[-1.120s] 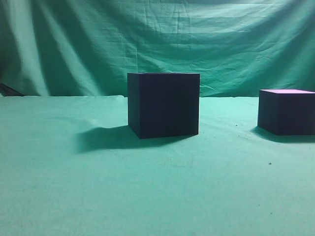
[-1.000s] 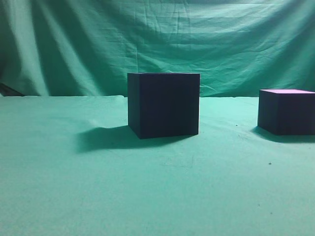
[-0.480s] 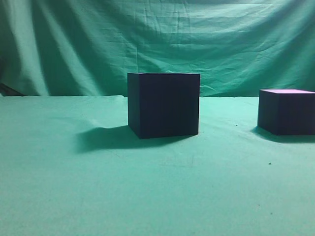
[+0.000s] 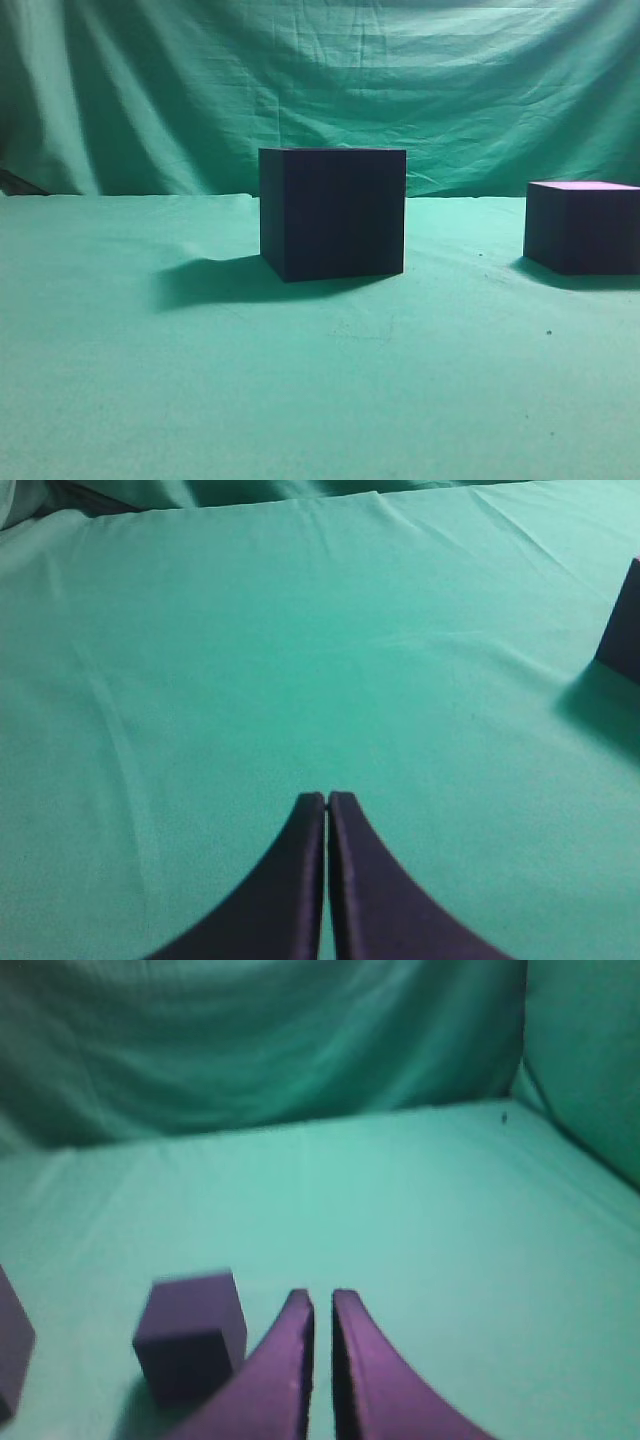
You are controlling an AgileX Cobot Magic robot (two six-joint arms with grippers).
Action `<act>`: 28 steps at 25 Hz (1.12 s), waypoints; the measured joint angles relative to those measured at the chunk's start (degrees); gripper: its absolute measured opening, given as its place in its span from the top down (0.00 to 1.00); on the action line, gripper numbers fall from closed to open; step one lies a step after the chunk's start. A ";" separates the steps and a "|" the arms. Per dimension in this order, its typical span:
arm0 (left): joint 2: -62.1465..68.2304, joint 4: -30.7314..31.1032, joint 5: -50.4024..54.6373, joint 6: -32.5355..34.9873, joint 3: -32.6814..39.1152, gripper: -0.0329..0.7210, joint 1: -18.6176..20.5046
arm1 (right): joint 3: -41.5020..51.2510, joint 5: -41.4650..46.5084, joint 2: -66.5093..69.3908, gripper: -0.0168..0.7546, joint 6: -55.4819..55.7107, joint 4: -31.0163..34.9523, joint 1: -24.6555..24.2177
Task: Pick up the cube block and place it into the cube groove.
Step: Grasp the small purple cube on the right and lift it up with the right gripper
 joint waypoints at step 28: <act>0.00 0.00 0.00 0.00 0.00 0.96 0.00 | -43.24 37.25 57.85 0.98 -13.46 9.05 6.76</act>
